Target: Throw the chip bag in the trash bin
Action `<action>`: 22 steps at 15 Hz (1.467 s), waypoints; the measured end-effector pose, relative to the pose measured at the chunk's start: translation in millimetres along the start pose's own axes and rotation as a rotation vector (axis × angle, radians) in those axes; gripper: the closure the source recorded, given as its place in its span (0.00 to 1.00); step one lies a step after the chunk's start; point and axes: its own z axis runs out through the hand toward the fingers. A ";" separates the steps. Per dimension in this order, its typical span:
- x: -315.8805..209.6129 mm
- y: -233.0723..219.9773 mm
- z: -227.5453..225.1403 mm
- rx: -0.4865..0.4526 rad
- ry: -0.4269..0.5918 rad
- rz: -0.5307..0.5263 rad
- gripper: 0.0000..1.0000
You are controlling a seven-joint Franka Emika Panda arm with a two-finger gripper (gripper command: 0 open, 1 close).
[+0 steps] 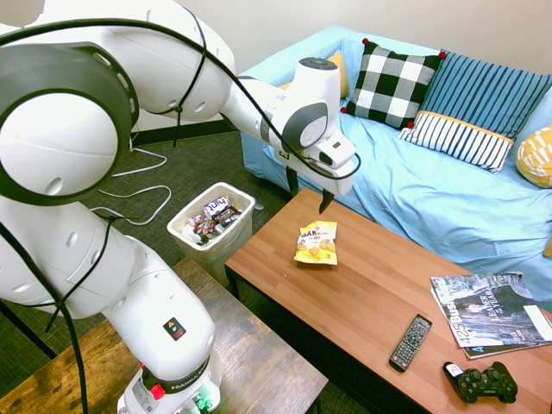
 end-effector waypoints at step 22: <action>60.8 -129.4 243.7 -0.082 -0.003 0.289 0.00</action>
